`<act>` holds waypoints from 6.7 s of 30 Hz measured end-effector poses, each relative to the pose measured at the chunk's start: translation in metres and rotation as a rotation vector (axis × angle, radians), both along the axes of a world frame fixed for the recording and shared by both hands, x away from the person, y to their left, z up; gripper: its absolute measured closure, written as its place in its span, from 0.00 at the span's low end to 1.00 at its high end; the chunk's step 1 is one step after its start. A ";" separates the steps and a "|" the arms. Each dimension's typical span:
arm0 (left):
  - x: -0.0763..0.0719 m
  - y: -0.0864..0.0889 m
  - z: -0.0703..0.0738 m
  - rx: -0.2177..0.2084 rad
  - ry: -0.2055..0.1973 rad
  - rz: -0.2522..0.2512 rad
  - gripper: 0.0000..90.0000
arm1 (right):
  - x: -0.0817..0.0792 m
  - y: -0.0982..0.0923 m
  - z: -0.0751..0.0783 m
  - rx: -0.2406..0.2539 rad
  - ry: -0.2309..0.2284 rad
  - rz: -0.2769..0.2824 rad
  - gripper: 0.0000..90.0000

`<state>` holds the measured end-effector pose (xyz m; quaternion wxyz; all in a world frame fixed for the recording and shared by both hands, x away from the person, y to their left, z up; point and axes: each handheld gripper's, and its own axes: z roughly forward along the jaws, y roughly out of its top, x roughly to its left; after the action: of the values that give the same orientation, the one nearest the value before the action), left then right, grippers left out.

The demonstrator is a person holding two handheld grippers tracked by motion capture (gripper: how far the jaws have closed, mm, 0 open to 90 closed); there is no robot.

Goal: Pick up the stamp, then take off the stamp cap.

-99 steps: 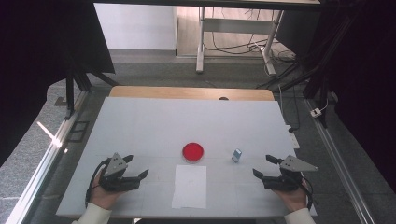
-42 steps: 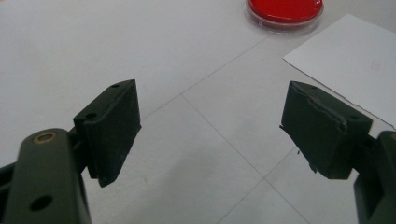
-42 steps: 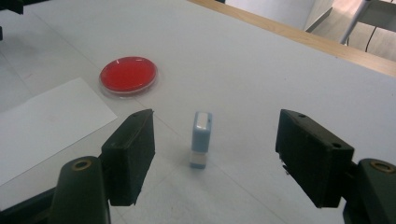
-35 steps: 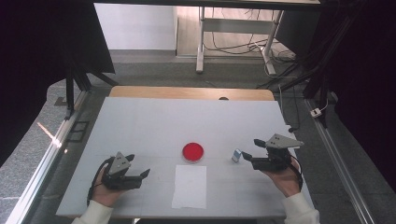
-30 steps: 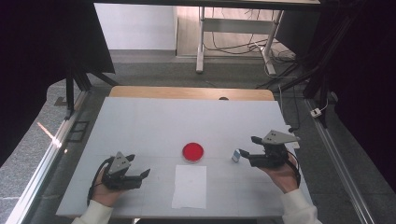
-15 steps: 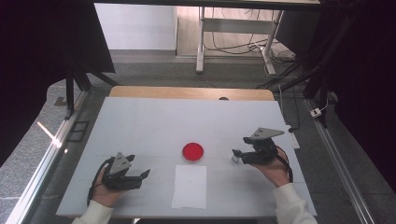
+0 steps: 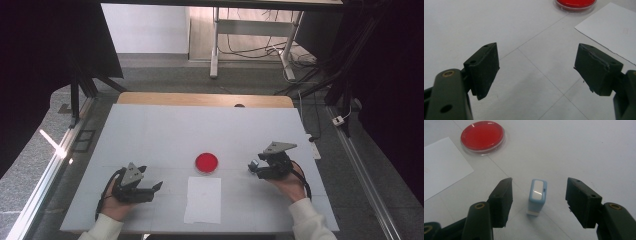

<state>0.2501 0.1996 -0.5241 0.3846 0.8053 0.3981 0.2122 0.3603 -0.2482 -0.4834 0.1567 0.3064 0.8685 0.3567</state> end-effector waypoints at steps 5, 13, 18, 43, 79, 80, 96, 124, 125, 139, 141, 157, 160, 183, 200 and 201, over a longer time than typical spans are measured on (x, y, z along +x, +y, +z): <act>0.000 0.001 0.000 -0.003 0.002 0.001 0.22 | 0.000 0.002 -0.003 -0.013 -0.003 -0.005 0.48; 0.001 0.001 -0.001 0.006 0.004 0.001 0.22 | -0.002 0.002 -0.005 -0.015 -0.016 -0.004 0.63; 0.001 0.000 -0.001 0.006 0.006 -0.005 0.22 | -0.003 0.003 -0.006 -0.025 -0.030 -0.006 0.70; 0.001 0.000 -0.002 0.016 0.008 -0.003 0.22 | -0.008 0.001 -0.002 0.005 -0.062 0.002 0.83; -0.002 -0.004 -0.001 0.010 -0.011 0.003 0.22 | -0.023 0.008 0.027 0.275 -0.116 0.040 0.83; -0.002 -0.004 -0.001 0.007 -0.013 0.005 0.22 | -0.023 0.008 0.028 0.284 -0.120 0.042 0.83; -0.001 -0.003 -0.001 -0.007 -0.011 0.007 0.22 | -0.035 0.036 0.031 0.306 -0.131 0.091 0.83; -0.002 -0.003 -0.001 -0.010 -0.016 0.012 0.23 | -0.045 0.089 0.021 0.299 -0.129 0.169 0.83; -0.002 -0.003 -0.001 -0.010 -0.016 0.013 0.23 | -0.045 0.091 0.020 0.302 -0.127 0.173 0.83; -0.004 -0.003 0.001 -0.011 -0.027 0.016 0.23 | -0.044 0.089 0.020 0.315 -0.141 0.158 0.83; -0.005 -0.003 0.002 -0.018 -0.030 0.020 0.22 | -0.044 0.089 0.020 0.307 -0.145 0.152 0.83; -0.005 -0.019 0.015 -0.034 -0.053 -0.006 0.22 | -0.041 0.091 0.019 0.322 -0.145 0.147 0.83; -0.001 -0.025 0.017 -0.025 -0.056 -0.014 0.22 | -0.040 0.092 0.017 0.321 -0.142 0.146 0.83; 0.016 -0.060 0.028 -0.010 -0.065 -0.090 0.22 | -0.042 0.088 0.018 0.330 -0.153 0.129 0.83; 0.025 -0.091 0.030 0.001 -0.065 -0.151 0.23 | -0.042 0.087 0.019 0.342 -0.162 0.118 0.83; 0.026 -0.092 0.031 0.002 -0.065 -0.153 0.23 | -0.042 0.086 0.019 0.343 -0.164 0.115 0.83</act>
<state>0.2760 0.1077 -0.4935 0.4117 0.8265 0.3222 0.2087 0.3186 -0.1619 -0.4644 0.1522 0.2484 0.7954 0.5315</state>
